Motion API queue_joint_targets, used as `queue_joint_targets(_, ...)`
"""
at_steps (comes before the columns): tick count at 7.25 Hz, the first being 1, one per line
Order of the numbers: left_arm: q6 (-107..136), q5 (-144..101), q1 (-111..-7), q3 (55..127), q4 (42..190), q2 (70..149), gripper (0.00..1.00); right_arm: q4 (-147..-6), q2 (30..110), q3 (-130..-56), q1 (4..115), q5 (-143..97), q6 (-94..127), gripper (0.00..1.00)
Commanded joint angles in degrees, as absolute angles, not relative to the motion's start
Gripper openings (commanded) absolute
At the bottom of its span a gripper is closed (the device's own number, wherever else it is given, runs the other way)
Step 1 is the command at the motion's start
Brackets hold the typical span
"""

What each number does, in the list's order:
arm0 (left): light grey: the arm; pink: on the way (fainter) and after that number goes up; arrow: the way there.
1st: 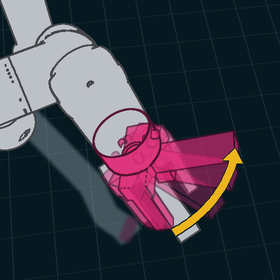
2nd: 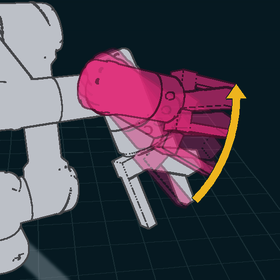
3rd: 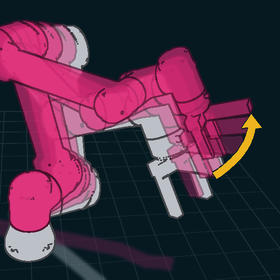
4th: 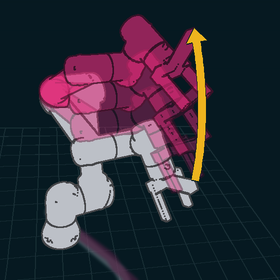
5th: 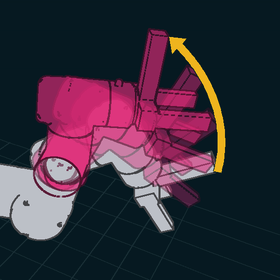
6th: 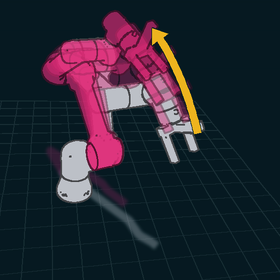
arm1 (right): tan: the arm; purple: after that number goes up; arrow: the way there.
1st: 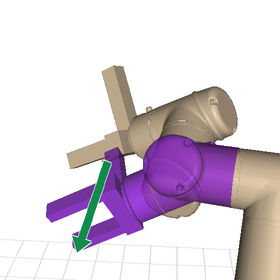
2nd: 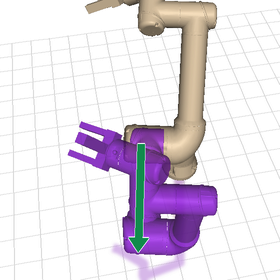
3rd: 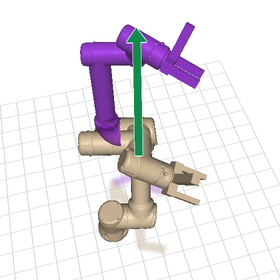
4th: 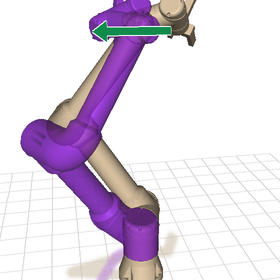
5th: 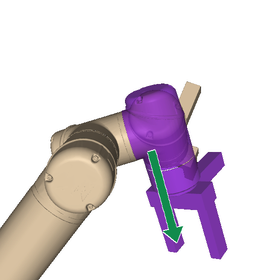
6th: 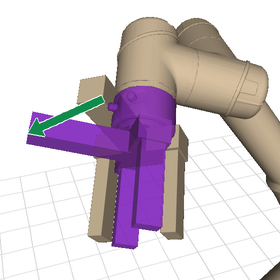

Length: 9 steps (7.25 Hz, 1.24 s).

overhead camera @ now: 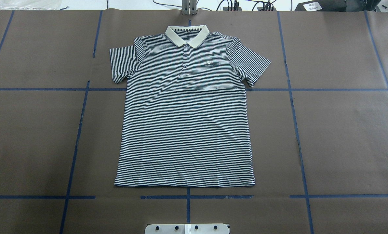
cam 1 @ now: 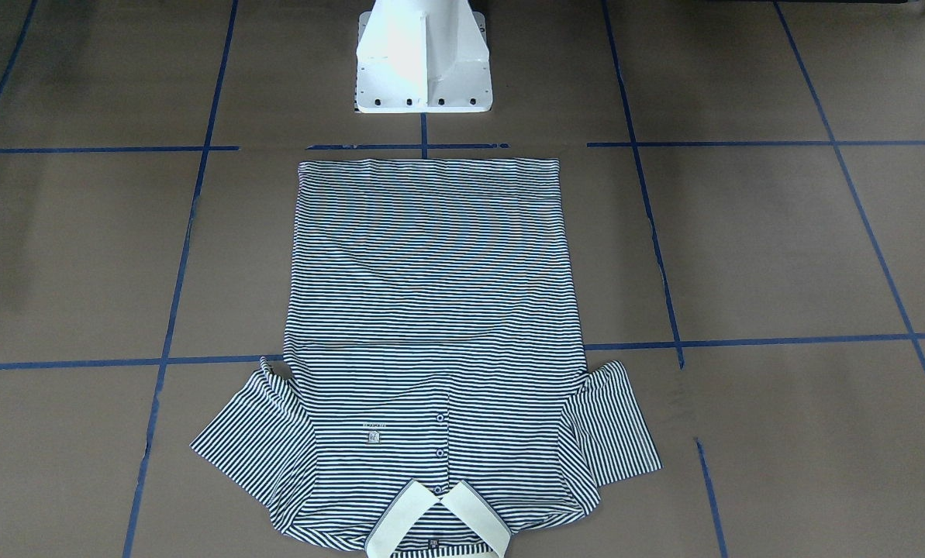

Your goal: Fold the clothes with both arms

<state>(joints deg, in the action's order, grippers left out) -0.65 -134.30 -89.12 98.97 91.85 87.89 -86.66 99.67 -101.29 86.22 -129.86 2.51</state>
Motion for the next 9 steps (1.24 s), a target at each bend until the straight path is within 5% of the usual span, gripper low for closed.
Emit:
queue_joint_targets(1,-0.7,-134.3,-89.03,99.23,92.11,87.89,1.0,-86.57,99.41,-101.42,86.22,-129.9,1.85,1.0)
queue_joint_targets(4,-0.53,-133.77,-88.42,98.79,97.1,87.89,1.0,-85.09,92.41,-101.69,84.65,-130.34,2.72,1.0)
queue_joint_targets(7,-0.35,-131.15,-87.54,96.25,119.63,88.94,1.0,-85.08,81.07,-97.31,83.58,-128.41,15.22,1.0)
queue_joint_targets(9,-0.18,-131.4,-87.28,86.1,133.19,97.17,1.0,-75.65,81.04,-93.63,83.67,-130.59,16.17,1.0)
